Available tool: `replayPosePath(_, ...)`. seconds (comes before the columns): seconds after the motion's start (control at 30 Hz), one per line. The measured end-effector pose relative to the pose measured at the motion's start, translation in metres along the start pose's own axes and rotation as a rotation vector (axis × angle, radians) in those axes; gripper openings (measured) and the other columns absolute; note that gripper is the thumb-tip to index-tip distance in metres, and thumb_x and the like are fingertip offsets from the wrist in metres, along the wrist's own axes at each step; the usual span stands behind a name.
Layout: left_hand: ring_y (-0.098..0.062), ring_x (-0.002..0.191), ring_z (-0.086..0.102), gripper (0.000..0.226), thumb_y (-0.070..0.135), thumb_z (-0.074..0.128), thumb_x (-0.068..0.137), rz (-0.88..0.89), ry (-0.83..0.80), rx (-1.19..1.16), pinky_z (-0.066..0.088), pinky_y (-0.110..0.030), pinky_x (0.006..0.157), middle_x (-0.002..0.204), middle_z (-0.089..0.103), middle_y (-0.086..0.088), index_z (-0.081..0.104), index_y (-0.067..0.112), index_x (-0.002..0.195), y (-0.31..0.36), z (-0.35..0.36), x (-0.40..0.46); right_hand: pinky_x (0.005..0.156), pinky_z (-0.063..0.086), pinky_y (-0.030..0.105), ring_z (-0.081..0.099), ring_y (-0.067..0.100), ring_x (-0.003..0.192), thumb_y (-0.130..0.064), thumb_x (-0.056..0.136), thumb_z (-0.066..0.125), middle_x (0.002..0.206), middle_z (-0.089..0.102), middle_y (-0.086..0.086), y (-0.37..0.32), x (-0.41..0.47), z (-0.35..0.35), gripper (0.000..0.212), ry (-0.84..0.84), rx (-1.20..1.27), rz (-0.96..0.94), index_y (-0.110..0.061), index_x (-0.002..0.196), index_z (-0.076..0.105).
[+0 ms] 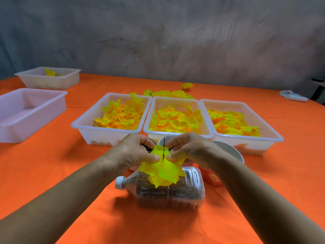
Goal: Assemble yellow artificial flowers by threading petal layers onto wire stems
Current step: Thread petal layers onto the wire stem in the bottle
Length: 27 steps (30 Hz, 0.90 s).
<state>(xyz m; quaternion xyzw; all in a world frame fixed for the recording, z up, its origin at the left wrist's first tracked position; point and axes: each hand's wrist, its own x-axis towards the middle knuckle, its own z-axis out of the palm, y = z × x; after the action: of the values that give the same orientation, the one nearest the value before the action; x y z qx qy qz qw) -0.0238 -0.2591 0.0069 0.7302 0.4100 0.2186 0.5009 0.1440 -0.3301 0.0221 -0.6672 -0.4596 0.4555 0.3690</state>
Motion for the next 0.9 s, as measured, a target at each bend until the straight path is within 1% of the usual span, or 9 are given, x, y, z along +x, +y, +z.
replayPosePath(0.07,-0.01,0.05,0.042,0.032,0.008,0.082,0.069,0.025,0.009,0.034,0.037,-0.022,0.053,0.057,0.046,0.0,0.063,0.008,0.095,-0.002,-0.001,0.001,0.047,0.048,0.017,0.063,0.006,0.052,0.008,0.073,0.072,0.07,0.062,0.003,0.003,-0.002,0.002,0.025,0.027,0.058,0.008,-0.013,0.083,0.064)
replayPosePath(0.23,0.0,0.037,0.043,0.033,0.006,0.082,0.068,0.069,0.009,0.025,0.035,-0.009,0.042,0.051,0.047,0.007,0.063,0.004,0.094,-0.005,-0.004,0.002,0.045,0.048,0.016,0.061,0.004,0.046,0.006,0.071,0.075,0.065,0.059,0.001,0.006,-0.007,0.004,0.026,0.111,0.105,0.014,-0.01,0.088,0.064)
replayPosePath(0.3,-0.003,0.043,0.047,0.033,0.006,0.083,0.067,0.106,0.01,0.045,0.039,-0.014,0.049,0.053,0.051,0.005,0.063,0.007,0.093,-0.004,-0.005,0.001,0.046,0.047,0.016,0.06,0.007,0.052,0.001,0.069,0.078,0.067,0.06,0.002,0.007,-0.008,0.005,0.027,0.137,0.093,0.028,-0.01,0.091,0.066)
replayPosePath(0.4,-0.013,0.062,0.047,0.035,0.007,0.083,0.065,0.227,0.02,0.131,0.043,-0.026,0.062,0.072,0.054,-0.001,0.068,0.018,0.094,-0.001,-0.005,-0.002,0.046,0.046,0.015,0.058,0.006,0.051,-0.005,0.068,0.081,0.065,0.063,0.002,0.01,-0.009,0.005,0.029,0.161,0.082,0.042,-0.011,0.094,0.067)
replayPosePath(0.53,-0.015,0.073,0.052,0.022,0.017,0.074,0.062,0.397,0.018,0.103,0.046,-0.029,0.068,0.088,0.062,-0.007,0.075,0.027,0.081,0.0,-0.001,-0.009,0.051,0.046,0.019,0.057,0.006,0.048,-0.01,0.069,0.082,0.057,0.064,-0.002,0.014,-0.007,0.005,0.025,0.151,0.111,0.055,-0.015,0.089,0.068)
replayPosePath(0.6,-0.022,0.078,0.058,0.015,0.028,0.071,0.06,0.427,-0.008,0.077,0.047,-0.03,0.069,0.084,0.065,0.0,0.076,0.028,0.074,-0.002,0.005,-0.01,0.052,0.046,0.02,0.057,0.007,0.049,-0.01,0.07,0.08,0.057,0.064,-0.002,0.016,-0.008,0.004,0.021,0.136,0.139,0.062,-0.016,0.086,0.067)
replayPosePath(0.7,-0.032,0.08,0.062,0.019,0.033,0.08,0.056,0.428,-0.017,0.009,0.05,-0.044,0.072,0.078,0.066,-0.004,0.077,0.02,0.069,-0.006,0.01,-0.005,0.052,0.047,0.018,0.058,0.005,0.048,-0.01,0.072,0.078,0.055,0.066,-0.005,0.017,-0.009,0.002,0.019,0.115,0.153,0.059,-0.017,0.086,0.067)
replayPosePath(0.83,-0.023,0.071,0.059,0.028,0.04,0.083,0.051,0.408,-0.036,-0.075,0.048,-0.045,0.066,0.071,0.064,-0.004,0.075,0.016,0.062,-0.01,0.01,0.002,0.056,0.046,0.019,0.06,0.006,0.051,-0.008,0.073,0.077,0.06,0.067,-0.003,0.02,-0.012,-0.004,0.021,0.089,0.159,0.048,-0.017,0.089,0.067)
replayPosePath(0.9,-0.025,0.072,0.059,0.031,0.044,0.081,0.049,0.41,-0.031,-0.091,0.049,-0.045,0.067,0.071,0.064,-0.004,0.073,0.016,0.06,-0.013,0.012,0.003,0.058,0.046,0.021,0.061,0.008,0.054,-0.006,0.074,0.076,0.064,0.068,0.0,0.02,-0.013,-0.008,0.021,0.097,0.137,0.048,-0.017,0.089,0.067)
